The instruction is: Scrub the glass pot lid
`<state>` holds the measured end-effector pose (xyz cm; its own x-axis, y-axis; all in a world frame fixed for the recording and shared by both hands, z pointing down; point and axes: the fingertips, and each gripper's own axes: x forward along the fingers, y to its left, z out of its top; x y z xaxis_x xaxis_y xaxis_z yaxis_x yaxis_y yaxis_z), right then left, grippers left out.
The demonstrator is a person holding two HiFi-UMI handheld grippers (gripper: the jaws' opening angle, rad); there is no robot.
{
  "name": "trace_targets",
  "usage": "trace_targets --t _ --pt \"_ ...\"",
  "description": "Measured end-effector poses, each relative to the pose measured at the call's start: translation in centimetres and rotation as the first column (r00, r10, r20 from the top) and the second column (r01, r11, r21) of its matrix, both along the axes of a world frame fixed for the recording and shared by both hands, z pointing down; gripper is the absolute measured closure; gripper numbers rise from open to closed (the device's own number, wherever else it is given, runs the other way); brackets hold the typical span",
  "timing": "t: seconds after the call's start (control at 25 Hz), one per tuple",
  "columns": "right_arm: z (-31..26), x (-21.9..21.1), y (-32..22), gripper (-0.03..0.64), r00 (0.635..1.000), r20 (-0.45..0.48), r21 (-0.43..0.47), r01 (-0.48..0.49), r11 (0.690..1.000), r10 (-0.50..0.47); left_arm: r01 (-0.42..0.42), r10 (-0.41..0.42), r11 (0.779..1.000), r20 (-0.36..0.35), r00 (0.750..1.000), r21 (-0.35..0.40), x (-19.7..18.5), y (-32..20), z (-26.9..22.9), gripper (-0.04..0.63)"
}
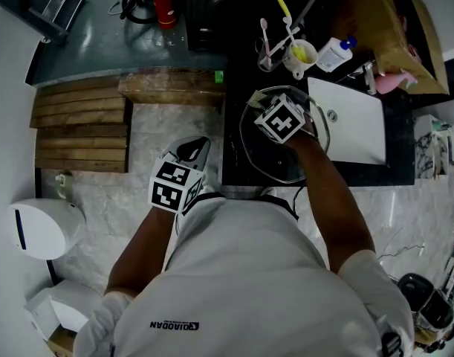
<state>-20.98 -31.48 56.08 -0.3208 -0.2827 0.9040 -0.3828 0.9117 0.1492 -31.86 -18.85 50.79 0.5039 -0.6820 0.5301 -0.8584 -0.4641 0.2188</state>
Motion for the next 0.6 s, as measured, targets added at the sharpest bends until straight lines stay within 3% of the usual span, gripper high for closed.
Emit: trace_targets --t 0.2,0.6 --pt "0.0 -1.6 2.3 0.525 0.995 -0.038 0.029 0.091 0.995 -0.09 -0.001 0.001 1.0 -0.001 1.0 0.011 -0.4 1.0 -0.2 0.577" --pt "0.4 -2.5 4.9 0.525 0.981 -0.096 0.134 0.179 0.975 -0.167 -0.017 0.017 1.0 0.007 1.0 0.004 -0.4 3.2 0.0 0.577"
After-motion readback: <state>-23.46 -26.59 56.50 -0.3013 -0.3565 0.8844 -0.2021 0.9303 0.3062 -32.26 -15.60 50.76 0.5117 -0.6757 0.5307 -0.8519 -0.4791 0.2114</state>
